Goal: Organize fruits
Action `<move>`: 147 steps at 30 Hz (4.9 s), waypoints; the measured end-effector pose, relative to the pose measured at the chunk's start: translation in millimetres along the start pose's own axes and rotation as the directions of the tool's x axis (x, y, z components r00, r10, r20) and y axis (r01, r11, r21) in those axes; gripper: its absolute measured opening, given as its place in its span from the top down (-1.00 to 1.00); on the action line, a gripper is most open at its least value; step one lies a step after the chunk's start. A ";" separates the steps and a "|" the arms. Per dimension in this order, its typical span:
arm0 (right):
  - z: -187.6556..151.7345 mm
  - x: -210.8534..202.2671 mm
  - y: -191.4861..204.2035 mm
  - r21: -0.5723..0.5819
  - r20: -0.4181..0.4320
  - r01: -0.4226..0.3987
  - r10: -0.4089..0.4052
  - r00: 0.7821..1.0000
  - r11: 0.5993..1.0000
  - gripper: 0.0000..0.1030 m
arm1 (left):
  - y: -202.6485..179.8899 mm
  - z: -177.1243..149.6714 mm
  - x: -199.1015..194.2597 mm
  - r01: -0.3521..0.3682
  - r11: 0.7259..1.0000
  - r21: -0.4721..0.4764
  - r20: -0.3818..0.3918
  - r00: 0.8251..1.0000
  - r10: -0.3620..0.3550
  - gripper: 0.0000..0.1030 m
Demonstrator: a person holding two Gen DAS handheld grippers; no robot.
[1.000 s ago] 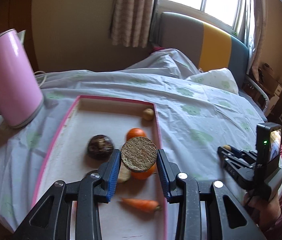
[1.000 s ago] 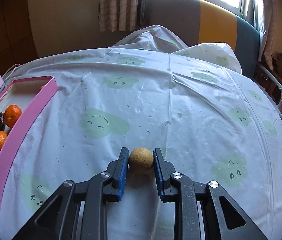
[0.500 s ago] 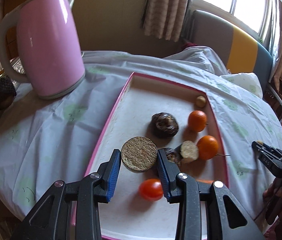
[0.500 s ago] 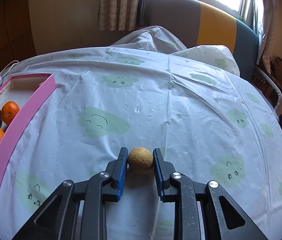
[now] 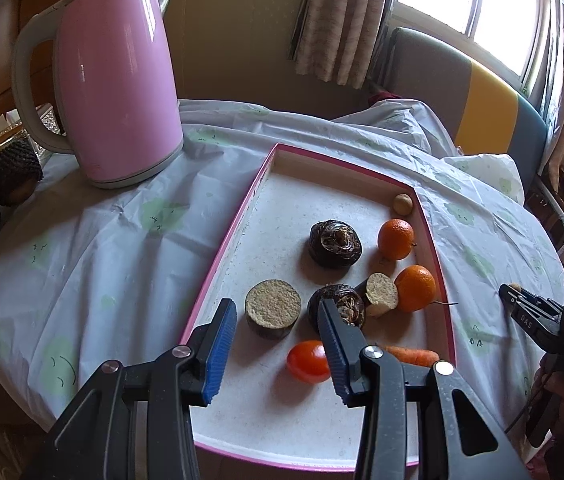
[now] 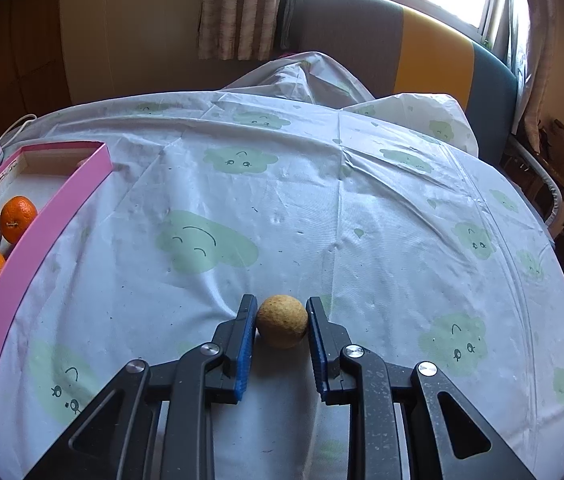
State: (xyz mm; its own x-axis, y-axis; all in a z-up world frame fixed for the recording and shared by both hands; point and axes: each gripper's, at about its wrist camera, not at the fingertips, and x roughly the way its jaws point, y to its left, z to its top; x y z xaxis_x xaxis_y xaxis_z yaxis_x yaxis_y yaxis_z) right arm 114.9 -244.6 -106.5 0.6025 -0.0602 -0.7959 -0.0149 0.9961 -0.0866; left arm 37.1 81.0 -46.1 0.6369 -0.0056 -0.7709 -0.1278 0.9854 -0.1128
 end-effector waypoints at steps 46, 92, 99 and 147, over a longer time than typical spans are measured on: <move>40.7 -30.1 212.1 -0.304 -0.070 -0.400 0.398 0.915 0.865 0.20 | 23.0 1.5 -23.7 0.002 0.998 -0.057 0.073 0.997 0.002 0.16; -23.4 -126.1 143.2 -0.111 0.193 -0.265 0.282 0.940 0.958 -0.36 | -22.0 -13.1 -80.9 -0.163 0.987 0.009 0.270 0.950 0.155 -0.44; -25.8 -129.1 143.4 -0.121 0.203 -0.273 0.293 0.934 0.954 -0.36 | -18.2 -14.9 -76.9 -0.183 0.983 -0.005 0.249 0.952 0.179 -0.43; -25.2 -133.0 158.8 -0.160 0.198 -0.267 0.296 0.934 0.950 -0.50 | -7.2 -16.5 -80.0 -0.147 0.989 -0.035 0.236 0.960 0.151 -0.43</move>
State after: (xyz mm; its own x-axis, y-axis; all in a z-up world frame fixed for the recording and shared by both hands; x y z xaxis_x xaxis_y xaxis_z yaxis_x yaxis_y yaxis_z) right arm 12.3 -80.0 -29.4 0.7167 0.2512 -0.6506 -0.3025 0.9525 0.0346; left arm -25.5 71.5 6.0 0.7716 0.1834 -0.6091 -0.2465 0.9689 -0.0206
